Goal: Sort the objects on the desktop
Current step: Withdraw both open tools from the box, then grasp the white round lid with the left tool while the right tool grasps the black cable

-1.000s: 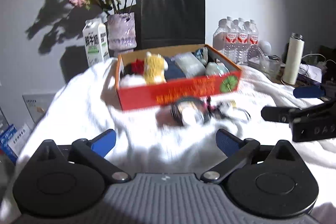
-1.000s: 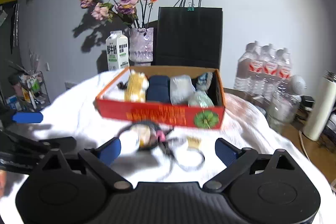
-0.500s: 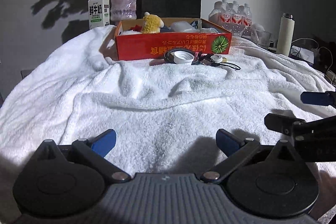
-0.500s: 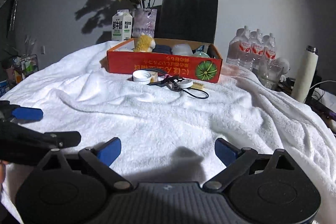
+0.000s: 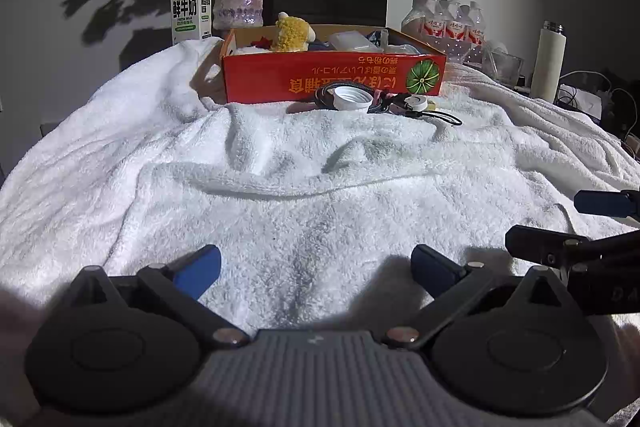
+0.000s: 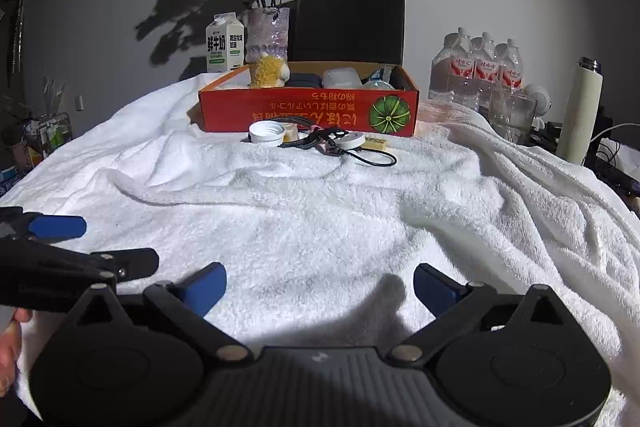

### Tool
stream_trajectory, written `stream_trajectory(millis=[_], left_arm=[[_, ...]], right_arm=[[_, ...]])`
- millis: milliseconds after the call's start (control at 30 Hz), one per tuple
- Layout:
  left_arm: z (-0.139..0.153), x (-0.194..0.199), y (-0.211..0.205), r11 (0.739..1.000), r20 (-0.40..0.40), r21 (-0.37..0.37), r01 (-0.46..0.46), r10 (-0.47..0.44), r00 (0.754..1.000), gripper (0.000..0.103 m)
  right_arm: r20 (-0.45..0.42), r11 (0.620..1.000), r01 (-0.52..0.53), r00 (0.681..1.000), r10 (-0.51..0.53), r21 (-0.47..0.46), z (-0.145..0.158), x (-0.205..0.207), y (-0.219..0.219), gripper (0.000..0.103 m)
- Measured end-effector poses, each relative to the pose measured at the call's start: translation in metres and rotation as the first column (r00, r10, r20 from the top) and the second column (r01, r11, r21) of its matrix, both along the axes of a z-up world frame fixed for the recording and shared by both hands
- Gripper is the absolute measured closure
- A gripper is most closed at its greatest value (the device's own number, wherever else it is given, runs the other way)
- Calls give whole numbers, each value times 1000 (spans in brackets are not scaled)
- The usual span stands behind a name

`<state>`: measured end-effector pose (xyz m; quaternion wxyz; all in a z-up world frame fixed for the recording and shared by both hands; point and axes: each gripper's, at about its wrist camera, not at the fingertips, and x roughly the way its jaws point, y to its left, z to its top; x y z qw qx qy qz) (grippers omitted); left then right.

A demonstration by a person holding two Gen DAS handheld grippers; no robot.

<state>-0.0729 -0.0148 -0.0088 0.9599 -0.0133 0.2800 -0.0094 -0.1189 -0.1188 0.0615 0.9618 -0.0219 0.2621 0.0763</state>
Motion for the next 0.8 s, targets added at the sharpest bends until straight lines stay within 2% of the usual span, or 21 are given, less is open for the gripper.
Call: stream_trajectory(millis=[267,333,433,567,633,667,800], left_arm=[[2,-1,-1,1000,-6,-3,-6,6,1000,0],[10,0,0,1000,-4,-16,5,-5,1000,0],[33,5,3,998,51,-50,41,-39,998,0],[50,36,3,994,68,-65,91,-87,994,3],[53,56,2,993,66,-53,107,-103,992,19],[55,67,0,992,66,-42,116,-113,991,21],[56,113,-6,986,62,-31,163,-161,985,22]], right_arm=[[-27,1000,10,1000,-9,29,0,4,-4,3],[-33,999,12,999,-11,31,1,5,-5,4],[-25,1000,-8,1000,8,17,14,12,-7,5],[11,1000,-20,1000,20,19,30,35,-11,11],[21,1000,-20,1000,20,1,35,50,-12,16],[21,1000,-20,1000,20,1,35,50,-12,20],[48,1000,-12,999,13,-22,46,91,-19,23]])
